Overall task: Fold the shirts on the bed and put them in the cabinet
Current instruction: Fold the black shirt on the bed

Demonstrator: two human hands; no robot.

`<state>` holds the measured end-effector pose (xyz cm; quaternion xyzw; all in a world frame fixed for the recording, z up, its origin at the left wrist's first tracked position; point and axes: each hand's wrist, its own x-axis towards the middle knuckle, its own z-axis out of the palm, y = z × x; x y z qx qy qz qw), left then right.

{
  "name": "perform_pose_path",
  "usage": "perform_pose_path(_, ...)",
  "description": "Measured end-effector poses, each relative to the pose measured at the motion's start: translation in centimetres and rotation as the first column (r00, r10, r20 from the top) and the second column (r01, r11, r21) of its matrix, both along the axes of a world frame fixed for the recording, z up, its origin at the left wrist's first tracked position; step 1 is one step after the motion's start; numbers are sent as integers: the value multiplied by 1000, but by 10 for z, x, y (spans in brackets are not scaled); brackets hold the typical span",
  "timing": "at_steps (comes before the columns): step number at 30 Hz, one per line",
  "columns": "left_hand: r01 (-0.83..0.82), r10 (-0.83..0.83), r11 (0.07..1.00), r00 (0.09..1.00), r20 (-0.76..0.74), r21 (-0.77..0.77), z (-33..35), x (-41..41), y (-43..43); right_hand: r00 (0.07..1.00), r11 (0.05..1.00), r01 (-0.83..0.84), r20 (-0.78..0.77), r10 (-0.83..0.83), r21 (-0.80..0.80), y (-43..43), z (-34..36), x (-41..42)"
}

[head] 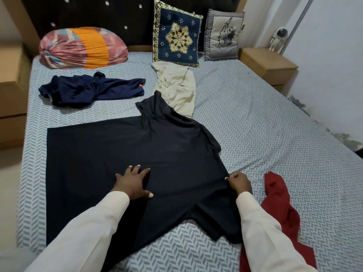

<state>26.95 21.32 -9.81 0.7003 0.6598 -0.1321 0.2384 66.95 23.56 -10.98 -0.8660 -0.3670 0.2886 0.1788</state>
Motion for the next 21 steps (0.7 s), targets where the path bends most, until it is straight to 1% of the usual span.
perform_pose_path(2, 2, -2, 999, 1000, -2, 46, 8, -3, 10, 1000, 1000, 3, 7, -3, 21, 13, 3, -7)
perform_pose_path(5, 1, 4, 990, 999, -40, 142, 15, -8, 31, 997, 985, -74, 19, 72, 158, 51, 9, -21)
perform_pose_path(7, -4, 15, 988, 997, -72, 154, 18, -10, 46, 994, 973, -104, -10, 108, 208, 81, 13, -28)
perform_pose_path(8, -13, 24, 991, 997, -79, 136, 18, -12, 55, 992, 971, -111, -35, 121, 210, 99, 14, -31)
perform_pose_path(10, -16, 23, 997, 996, -92, 76, 18, -13, 68, 984, 974, -151, -70, 165, 171, 132, 15, -34)
perform_pose_path(13, -37, 34, 999, 994, -102, -25, 16, -14, 78, 970, 974, -225, -94, 225, 13, 170, 9, -33)
perform_pose_path(15, -49, 43, 998, 991, -129, -44, 13, -16, 84, 969, 968, -244, -57, 241, -56, 192, -7, -20)
perform_pose_path(17, -31, 24, 999, 983, -182, -32, 14, -15, 90, 984, 984, -174, 28, 175, -36, 202, -13, -10)
perform_pose_path(19, -29, 21, 999, 973, -231, -29, 17, -13, 96, 996, 998, -54, 71, 53, 16, 201, -3, -20)
perform_pose_path(21, -32, 20, 999, 964, -264, -43, 17, -8, 104, 990, 997, -25, 144, 15, 68, 206, 10, -43)
